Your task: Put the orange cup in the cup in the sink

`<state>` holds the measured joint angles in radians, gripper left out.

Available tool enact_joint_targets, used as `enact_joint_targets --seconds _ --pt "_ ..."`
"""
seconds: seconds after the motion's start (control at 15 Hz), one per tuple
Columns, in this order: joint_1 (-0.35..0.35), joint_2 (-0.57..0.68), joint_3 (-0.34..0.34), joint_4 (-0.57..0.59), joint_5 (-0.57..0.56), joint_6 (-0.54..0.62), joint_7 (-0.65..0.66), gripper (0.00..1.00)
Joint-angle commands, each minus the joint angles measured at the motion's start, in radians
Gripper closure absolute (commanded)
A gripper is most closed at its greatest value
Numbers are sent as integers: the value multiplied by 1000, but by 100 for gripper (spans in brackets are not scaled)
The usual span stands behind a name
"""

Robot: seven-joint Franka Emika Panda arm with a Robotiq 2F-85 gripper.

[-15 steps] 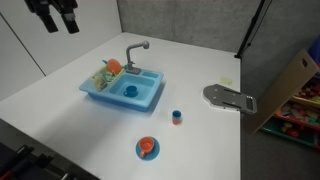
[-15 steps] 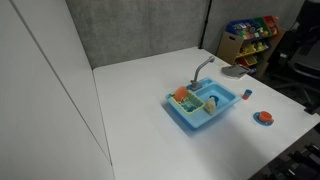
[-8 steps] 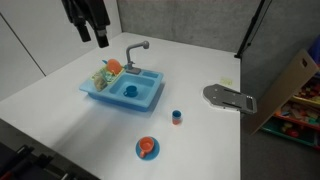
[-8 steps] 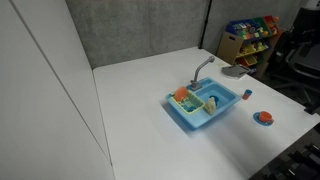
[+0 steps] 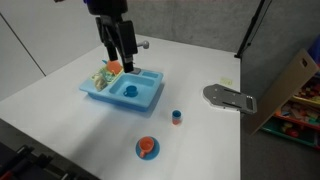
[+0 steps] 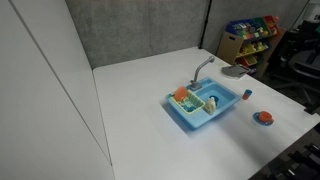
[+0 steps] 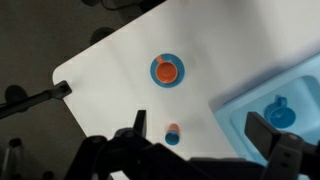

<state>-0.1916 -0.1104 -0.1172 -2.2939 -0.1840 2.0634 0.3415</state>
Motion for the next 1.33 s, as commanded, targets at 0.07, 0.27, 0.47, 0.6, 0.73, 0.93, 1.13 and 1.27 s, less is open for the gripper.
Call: enact_joint_targets --seconds 0.07,0.27,0.47,0.6,0.73,0.93,1.13,1.27 --pt "-18 67 -39 18 -1 30 41 0" --pt "-23 102 -62 3 4 53 30 0" --pt "-23 144 -80 -8 9 71 26 0" --pt "-20 179 -88 -18 -1 89 37 0" --pt "-18 216 -96 -25 -5 103 42 0" --pt "-15 272 -108 -34 -1 130 44 0" --pt "-12 332 -130 -38 -15 171 81 0" --pt "-9 363 -143 -37 -8 190 96 0"
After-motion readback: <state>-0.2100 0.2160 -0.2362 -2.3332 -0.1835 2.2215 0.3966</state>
